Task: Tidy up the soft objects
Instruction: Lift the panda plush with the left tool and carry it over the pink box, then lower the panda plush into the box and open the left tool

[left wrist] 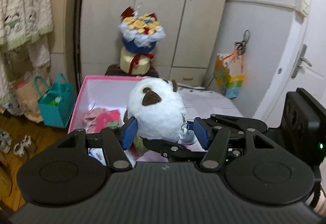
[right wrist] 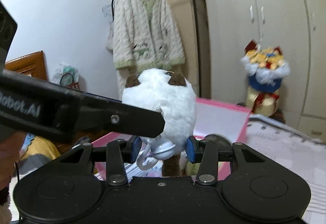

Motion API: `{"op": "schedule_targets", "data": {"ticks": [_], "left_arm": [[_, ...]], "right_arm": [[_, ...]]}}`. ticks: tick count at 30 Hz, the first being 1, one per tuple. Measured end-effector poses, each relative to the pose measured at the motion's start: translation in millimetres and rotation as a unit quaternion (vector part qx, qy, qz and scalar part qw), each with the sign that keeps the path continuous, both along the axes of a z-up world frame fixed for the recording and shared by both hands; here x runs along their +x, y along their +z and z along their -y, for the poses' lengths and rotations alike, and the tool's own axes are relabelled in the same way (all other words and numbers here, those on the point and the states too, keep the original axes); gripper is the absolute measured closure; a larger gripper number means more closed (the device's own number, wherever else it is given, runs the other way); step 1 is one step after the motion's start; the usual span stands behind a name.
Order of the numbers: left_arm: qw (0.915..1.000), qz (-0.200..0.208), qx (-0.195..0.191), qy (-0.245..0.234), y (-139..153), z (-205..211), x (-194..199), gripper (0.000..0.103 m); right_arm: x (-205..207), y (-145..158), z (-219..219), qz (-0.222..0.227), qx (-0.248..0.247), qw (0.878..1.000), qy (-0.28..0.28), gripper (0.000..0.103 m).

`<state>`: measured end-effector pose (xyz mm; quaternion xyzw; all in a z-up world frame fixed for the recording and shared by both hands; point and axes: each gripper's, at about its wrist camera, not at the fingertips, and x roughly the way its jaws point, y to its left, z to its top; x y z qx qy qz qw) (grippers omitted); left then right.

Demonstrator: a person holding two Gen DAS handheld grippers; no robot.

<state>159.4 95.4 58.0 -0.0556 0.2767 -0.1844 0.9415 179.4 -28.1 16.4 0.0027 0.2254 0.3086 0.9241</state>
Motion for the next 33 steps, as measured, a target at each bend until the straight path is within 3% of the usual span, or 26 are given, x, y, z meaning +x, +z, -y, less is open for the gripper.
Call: {"op": "schedule_targets", "data": {"ticks": [5, 17, 20, 23, 33], "left_arm": [[0.9995, -0.03, -0.003, 0.013, -17.2, -12.6, 15.8, 0.044], [0.9951, -0.088, -0.036, 0.024, -51.1, -30.9, 33.7, 0.044], [0.9947, -0.087, -0.041, 0.036, -52.9, -34.0, 34.5, 0.041], [0.9949, -0.078, -0.02, 0.061, -53.8, -36.3, 28.8, 0.036], [0.996, -0.056, -0.022, 0.066, -49.2, -37.6, 5.2, 0.035]], "right_arm": [[16.5, -17.3, -7.9, -0.05, 0.013, 0.999, 0.012, 0.053], [28.5, -33.1, -24.5, -0.091, -0.035, 0.995, 0.022, 0.045], [25.4, -31.0, -21.8, -0.088, -0.04, 0.995, 0.029, 0.043], [10.2, -24.3, -14.6, -0.067, -0.039, 0.997, 0.025, 0.031], [-33.6, -7.9, 28.5, -0.036, -0.014, 0.999, -0.03, 0.028]]}}
